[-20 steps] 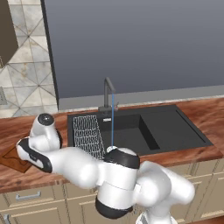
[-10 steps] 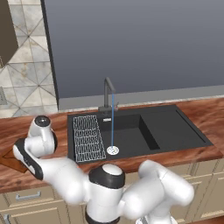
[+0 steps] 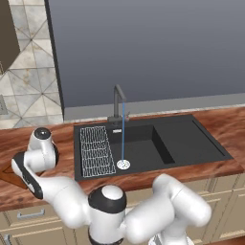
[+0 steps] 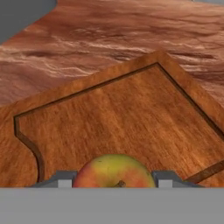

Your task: Pick the apple from the sink and place it on the cutting board to airdry. Then turn off the sink faucet.

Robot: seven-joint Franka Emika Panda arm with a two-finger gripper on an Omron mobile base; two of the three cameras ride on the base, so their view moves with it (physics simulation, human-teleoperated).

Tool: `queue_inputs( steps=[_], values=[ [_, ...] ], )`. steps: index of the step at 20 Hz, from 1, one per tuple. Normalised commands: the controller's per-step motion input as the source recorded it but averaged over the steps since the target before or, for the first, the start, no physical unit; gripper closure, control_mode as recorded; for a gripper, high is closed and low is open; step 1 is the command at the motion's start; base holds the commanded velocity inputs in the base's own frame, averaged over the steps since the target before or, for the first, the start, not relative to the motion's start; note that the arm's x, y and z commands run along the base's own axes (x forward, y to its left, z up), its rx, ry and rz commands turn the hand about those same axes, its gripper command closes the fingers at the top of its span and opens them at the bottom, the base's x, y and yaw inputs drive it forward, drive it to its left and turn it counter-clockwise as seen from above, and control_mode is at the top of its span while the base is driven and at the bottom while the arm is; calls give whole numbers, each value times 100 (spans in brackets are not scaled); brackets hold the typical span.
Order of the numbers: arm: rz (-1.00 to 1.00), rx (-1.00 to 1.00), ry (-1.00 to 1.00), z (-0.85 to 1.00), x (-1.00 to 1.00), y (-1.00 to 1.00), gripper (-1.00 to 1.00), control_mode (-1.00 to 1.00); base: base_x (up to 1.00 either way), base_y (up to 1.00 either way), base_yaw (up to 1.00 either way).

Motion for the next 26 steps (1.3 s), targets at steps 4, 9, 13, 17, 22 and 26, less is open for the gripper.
queue_inputs(
  steps=[4, 9, 13, 17, 22, 26],
  values=[
    [-1, -1, 3, -19, 18, 18, 100, -100, 0, 0, 0],
    [-1, -1, 3, -19, 18, 19, 100, -100, 0, 0, 0],
    [-1, -1, 2, -17, 14, 18, 100, -100, 0, 0, 0],
    [-1, -1, 2, -17, 12, 17, 100, -100, 0, 0, 0],
    [-1, 0, 2, -10, 4, 9, -100, -100, 0, 0, 0],
    [0, 0, 0, 0, 0, 0, -100, -100, 0, 0, 0]
  ],
)
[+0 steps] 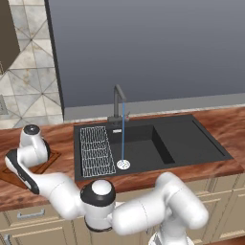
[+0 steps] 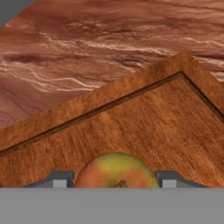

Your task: Pick the apple from the sink and place it on the cutting board to airdry. Then turn off the sink faucet.

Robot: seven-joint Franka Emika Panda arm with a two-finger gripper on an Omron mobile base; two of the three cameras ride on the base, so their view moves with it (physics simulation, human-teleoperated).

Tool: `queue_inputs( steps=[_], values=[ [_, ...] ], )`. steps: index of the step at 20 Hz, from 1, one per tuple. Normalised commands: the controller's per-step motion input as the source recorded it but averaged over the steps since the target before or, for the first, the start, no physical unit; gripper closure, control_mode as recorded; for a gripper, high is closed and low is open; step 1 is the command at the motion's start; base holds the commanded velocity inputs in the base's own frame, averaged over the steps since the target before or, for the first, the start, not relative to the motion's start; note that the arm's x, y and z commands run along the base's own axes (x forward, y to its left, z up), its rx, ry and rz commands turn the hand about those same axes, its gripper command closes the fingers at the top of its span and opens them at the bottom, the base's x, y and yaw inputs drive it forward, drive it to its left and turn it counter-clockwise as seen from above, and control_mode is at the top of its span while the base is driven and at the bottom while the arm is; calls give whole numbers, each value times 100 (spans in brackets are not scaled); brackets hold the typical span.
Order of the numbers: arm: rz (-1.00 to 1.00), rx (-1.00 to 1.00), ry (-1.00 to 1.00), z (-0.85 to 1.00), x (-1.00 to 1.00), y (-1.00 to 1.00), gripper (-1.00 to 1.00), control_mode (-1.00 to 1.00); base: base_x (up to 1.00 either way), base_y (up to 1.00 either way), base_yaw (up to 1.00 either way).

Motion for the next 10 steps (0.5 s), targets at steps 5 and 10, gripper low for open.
queue_inputs(
  steps=[5, 10],
  values=[
    [0, 0, 0, 0, 0, 0, -100, -100, 0, 0, 0],
    [0, 0, -1, 19, -5, 0, -100, -100, 0, 0, 0]
  ],
)
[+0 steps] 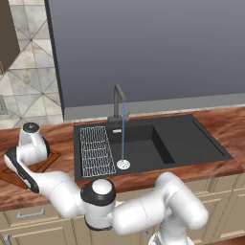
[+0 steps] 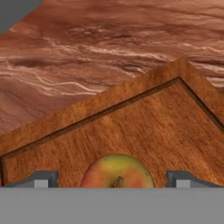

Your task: Pick the apple from the sink and place it on the cutting board to airdry. Then turn off the sink faucet.

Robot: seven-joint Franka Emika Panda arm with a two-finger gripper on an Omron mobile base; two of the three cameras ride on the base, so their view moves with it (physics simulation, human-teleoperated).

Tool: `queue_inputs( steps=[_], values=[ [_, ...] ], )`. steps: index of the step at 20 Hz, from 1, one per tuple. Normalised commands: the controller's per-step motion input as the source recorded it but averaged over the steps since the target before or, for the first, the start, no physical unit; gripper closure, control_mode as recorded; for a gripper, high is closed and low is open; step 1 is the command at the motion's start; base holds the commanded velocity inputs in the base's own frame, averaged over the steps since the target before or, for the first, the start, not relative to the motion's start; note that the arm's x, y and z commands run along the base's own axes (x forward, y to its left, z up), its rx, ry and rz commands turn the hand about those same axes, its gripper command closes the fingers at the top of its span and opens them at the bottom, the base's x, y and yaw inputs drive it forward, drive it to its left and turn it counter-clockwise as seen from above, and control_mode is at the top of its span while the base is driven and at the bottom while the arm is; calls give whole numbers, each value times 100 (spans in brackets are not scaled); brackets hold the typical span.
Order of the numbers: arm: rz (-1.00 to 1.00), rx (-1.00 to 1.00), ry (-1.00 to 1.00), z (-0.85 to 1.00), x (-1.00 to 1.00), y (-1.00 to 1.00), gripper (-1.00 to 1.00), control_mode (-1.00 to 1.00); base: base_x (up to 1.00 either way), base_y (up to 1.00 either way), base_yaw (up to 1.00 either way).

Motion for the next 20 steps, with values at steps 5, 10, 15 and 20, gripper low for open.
queue_inputs(
  steps=[5, 10, 15, 20],
  values=[
    [0, 0, -8, 48, -35, -5, -100, -100, 0, 0, 0],
    [0, 0, -20, 43, -41, -26, -100, -100, 0, 0, 0],
    [2, 0, -22, 52, -55, -61, -100, -100, 0, 0, 0],
    [2, 5, -14, 59, -63, -75, -100, -100, 0, 0, 0]
  ],
)
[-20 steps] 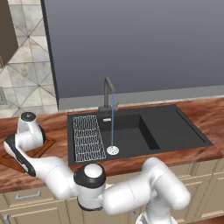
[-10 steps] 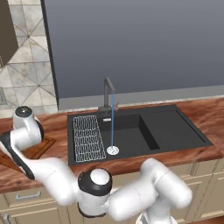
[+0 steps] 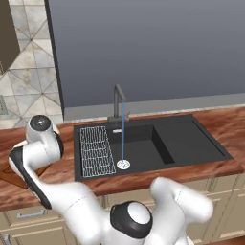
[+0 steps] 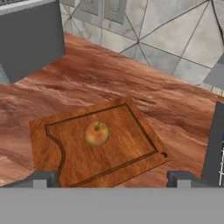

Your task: Pick the apple from the sink and place it on the cutting board to airdry. Then turn off the sink faucet.

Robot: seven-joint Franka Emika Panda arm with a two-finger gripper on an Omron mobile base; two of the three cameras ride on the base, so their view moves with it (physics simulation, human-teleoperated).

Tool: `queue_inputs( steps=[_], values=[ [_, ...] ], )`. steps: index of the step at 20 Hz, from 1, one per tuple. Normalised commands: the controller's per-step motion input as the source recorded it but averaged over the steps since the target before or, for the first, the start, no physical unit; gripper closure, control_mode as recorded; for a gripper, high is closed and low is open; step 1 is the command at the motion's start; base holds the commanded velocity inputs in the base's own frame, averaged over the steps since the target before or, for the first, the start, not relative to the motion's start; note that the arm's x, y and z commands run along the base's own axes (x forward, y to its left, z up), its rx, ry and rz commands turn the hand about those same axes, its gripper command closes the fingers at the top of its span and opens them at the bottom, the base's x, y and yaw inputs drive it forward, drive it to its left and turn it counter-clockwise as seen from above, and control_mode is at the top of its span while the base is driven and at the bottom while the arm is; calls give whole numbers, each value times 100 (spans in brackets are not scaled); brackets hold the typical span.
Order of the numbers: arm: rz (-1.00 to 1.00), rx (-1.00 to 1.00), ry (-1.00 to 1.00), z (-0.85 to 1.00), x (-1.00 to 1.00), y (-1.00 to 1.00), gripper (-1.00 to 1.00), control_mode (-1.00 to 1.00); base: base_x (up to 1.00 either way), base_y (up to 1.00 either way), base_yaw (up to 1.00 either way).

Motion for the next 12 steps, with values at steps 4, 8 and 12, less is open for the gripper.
queue_inputs(
  steps=[4, 8, 12],
  values=[
    [0, 15, -1, 68, -70, -79, -100, -100, 0, 0, 0],
    [0, 35, 4, 64, -63, -77, -100, -100, 0, 0, 0],
    [-3, 39, 4, 71, -63, -57, -100, -100, 0, 0, 0]
  ],
)
